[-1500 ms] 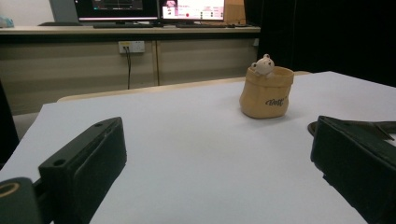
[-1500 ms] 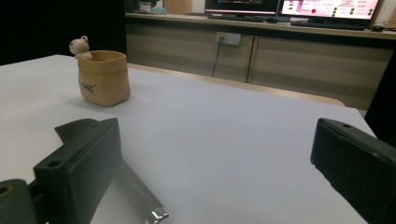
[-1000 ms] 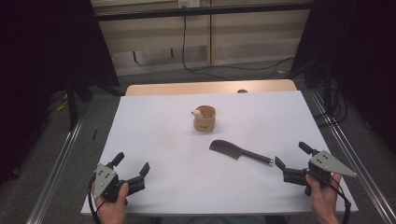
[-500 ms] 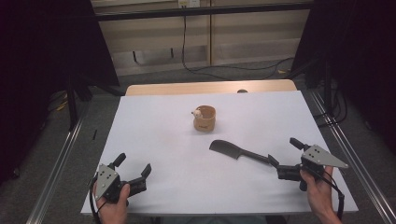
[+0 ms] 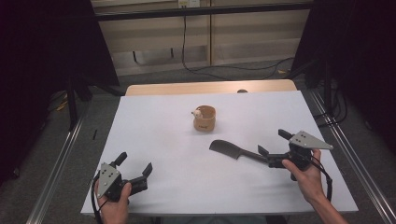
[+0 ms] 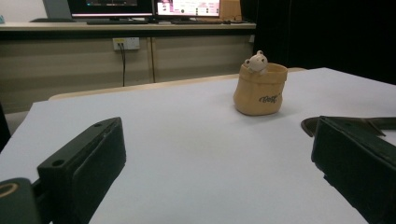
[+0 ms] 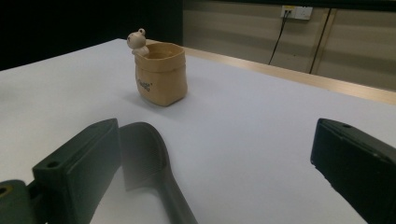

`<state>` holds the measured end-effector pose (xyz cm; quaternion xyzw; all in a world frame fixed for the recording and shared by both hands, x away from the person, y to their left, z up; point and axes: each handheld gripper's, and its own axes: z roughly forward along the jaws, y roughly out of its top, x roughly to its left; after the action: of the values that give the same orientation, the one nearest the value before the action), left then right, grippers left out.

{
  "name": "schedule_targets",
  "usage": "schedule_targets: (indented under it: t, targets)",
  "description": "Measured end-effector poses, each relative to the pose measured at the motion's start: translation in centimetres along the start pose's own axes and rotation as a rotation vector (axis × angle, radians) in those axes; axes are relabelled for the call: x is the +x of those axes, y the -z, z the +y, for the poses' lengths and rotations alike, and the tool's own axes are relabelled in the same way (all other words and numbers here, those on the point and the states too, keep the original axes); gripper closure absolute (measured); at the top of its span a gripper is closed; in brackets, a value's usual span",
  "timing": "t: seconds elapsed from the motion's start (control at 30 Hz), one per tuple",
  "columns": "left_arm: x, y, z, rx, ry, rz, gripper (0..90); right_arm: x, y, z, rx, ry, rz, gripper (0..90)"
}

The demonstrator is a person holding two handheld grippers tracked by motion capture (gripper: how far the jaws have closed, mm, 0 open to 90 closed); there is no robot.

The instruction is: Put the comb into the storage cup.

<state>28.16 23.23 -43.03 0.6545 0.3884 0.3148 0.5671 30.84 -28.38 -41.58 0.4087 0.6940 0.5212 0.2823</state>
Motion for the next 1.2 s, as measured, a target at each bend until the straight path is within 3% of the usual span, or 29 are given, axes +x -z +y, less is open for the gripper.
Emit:
schedule_targets:
  t: [0.2,0.3,0.5,0.63,0.9,1.07,1.13,1.2]
  targets:
    - [0.2,0.0,-0.1,0.007,-0.011,0.005,3.2,0.1,-1.3,0.6,0.026,-0.02,0.03,1.7]
    - [0.2,0.1,-0.1,0.001,-0.01,0.005,3.2,0.2,-1.6,0.9,0.045,-0.006,0.041,1.6]
    - [0.3,0.1,-0.1,-0.001,-0.011,0.0,3.2,-0.1,-2.6,2.1,0.134,-0.018,0.1,2.6]
    - [0.3,0.1,0.0,-0.001,-0.012,-0.004,3.2,-0.5,-3.0,2.1,0.17,-0.036,0.133,3.2]
    - [0.2,-0.2,0.0,-0.001,-0.015,-0.014,3.2,-1.4,-3.2,2.6,0.301,-0.066,0.193,3.6]
    - [0.2,-0.4,0.0,0.001,-0.017,-0.019,3.2,-1.8,-3.7,2.8,0.351,-0.065,0.193,3.8]
    - [0.2,-0.5,0.0,0.0,-0.015,-0.023,3.2,-1.9,-4.0,2.9,0.395,-0.029,0.196,3.9]
    - [0.2,-0.5,0.0,-0.001,-0.015,-0.024,3.2,-1.9,-4.1,2.9,0.437,-0.005,0.233,3.0]
